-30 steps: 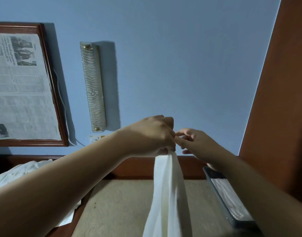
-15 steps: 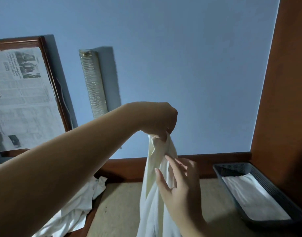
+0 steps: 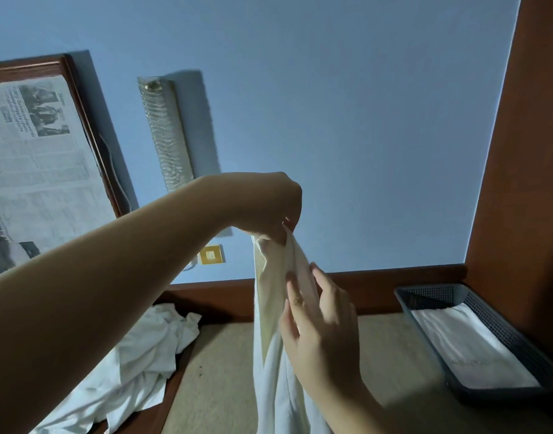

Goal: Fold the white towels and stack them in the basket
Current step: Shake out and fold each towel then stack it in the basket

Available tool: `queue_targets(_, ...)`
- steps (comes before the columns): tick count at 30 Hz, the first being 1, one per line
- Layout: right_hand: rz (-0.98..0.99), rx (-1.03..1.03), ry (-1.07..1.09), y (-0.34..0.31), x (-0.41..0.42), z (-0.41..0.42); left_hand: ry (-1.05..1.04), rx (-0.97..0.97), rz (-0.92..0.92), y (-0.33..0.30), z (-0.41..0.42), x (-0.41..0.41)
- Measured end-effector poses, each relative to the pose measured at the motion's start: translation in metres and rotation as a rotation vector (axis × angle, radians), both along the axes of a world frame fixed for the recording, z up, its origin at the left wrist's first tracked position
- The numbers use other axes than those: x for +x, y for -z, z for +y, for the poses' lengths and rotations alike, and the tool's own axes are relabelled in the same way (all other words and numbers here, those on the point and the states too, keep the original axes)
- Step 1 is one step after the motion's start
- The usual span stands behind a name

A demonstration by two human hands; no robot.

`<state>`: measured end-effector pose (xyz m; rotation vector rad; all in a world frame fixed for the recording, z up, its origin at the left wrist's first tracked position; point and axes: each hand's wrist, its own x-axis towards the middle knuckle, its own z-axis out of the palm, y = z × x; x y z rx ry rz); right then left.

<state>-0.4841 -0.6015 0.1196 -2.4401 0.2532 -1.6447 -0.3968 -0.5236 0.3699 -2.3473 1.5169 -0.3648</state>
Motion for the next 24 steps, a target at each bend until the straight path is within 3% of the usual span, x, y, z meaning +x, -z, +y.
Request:
queue_targets(9,0.006,0.064,0.057,-0.010,0.003,-0.011,0.022,-0.037,0.023,0.002,0.002,0.008)
queue_targets(17,0.040,0.238,-0.073,-0.013,0.016,-0.025,0.120,0.007,0.000,0.018,0.005,0.021)
queue_targets(21,0.124,0.269,-0.135,-0.011,0.018,-0.033,0.141,0.003,-0.015,0.017,0.012,0.027)
queue_targets(24,0.366,0.294,-0.150,0.004,0.014,-0.038,0.169,-0.033,-0.013,0.016,0.019,0.033)
